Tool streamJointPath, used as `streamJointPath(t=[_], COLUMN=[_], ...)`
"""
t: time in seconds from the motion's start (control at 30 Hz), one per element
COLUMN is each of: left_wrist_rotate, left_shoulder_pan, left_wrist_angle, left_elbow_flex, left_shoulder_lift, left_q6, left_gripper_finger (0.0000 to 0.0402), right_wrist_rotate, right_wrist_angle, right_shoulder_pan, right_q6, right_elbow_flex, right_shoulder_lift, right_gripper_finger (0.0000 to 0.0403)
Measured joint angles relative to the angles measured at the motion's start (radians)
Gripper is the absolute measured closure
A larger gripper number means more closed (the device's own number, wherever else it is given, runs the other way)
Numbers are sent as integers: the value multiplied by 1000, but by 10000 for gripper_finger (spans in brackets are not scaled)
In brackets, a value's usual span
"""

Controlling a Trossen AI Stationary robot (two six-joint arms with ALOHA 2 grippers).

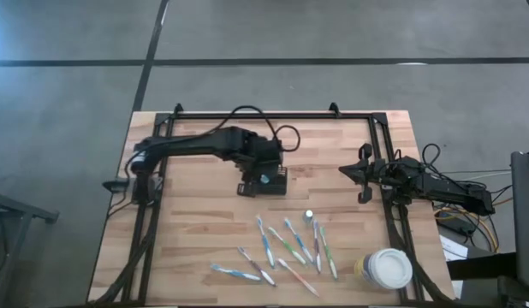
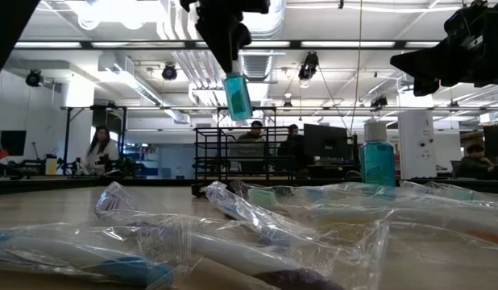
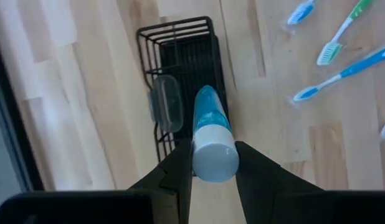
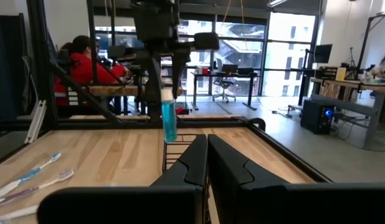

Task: Pick & Place toothbrushing station
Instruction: Put the left blue mouthwash into the black wire organizer

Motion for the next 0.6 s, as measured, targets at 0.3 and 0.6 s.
streamJointPath(t=[0.3, 0.6], left_wrist_rotate=[19, 25], left_shoulder_pan=[27, 31], left_wrist_angle=[-5, 9], left_elbow_flex=[3, 1], left_shoulder_lift=[71, 129], left_q6=[17, 31], left_gripper_finger=[304, 304], right_wrist_rotate=[0, 0], right_wrist_angle=[0, 1], right_shoulder_pan=[0, 0], right_q6=[0, 0], right_elbow_flex=[0, 0], right_shoulder_lift=[0, 0], right_gripper_finger=[394, 394])
